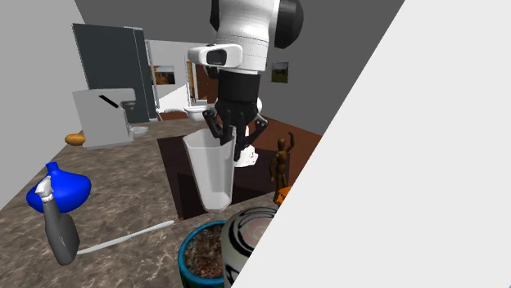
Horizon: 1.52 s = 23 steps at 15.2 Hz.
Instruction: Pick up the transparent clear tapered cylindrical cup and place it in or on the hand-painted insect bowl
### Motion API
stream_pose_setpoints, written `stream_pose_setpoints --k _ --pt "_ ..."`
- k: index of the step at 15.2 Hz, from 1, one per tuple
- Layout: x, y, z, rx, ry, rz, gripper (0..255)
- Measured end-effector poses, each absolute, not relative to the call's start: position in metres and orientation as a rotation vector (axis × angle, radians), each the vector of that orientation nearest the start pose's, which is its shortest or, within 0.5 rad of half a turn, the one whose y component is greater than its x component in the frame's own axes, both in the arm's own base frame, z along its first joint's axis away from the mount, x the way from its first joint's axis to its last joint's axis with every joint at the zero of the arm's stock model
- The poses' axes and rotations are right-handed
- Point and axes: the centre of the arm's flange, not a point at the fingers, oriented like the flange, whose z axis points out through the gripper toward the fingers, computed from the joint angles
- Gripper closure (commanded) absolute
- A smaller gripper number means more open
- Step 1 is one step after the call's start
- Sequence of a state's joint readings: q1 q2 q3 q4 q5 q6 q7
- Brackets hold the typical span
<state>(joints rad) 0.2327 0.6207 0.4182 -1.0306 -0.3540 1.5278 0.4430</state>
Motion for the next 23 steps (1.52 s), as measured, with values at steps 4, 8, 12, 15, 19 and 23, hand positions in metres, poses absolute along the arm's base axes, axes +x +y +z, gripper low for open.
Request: stream_pose_setpoints --k 4,8,12,15,19,23 --pt "0.637 0.321 0.478 -3.273 -0.238 0.021 255" --pt "0.637 0.321 0.457 -3.273 -0.238 0.021 255" --pt "0.636 0.322 0.438 -3.273 -0.238 0.021 255" --pt "0.637 0.322 0.421 -3.273 -0.238 0.021 255" --pt "0.636 0.320 0.400 -3.273 -0.238 0.021 255" --pt "0.637 0.321 0.389 -3.273 -0.238 0.021 255"
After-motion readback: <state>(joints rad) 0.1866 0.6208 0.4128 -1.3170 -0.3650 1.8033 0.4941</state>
